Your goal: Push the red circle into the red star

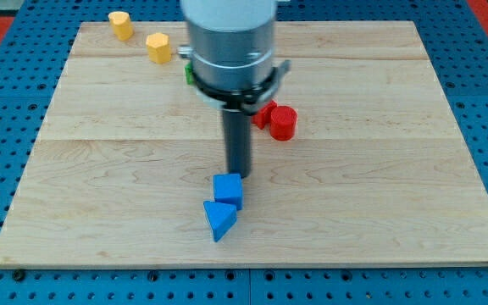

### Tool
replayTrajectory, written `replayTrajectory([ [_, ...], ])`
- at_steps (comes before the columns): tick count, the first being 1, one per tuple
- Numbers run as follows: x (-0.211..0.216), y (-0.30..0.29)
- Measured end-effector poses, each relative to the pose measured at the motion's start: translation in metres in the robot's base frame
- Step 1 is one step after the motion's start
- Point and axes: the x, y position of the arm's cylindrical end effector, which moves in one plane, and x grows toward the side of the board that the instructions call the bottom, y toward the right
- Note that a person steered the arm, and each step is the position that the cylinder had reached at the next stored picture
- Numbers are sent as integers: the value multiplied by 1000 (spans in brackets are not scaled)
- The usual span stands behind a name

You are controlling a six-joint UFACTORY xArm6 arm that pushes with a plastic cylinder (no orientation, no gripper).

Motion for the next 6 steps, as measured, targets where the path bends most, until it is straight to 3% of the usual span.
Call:
replayTrajectory([
  [1, -35, 75],
  [2, -39, 86],
  [4, -77, 55],
  [5, -98, 84],
  [6, -123, 45],
])
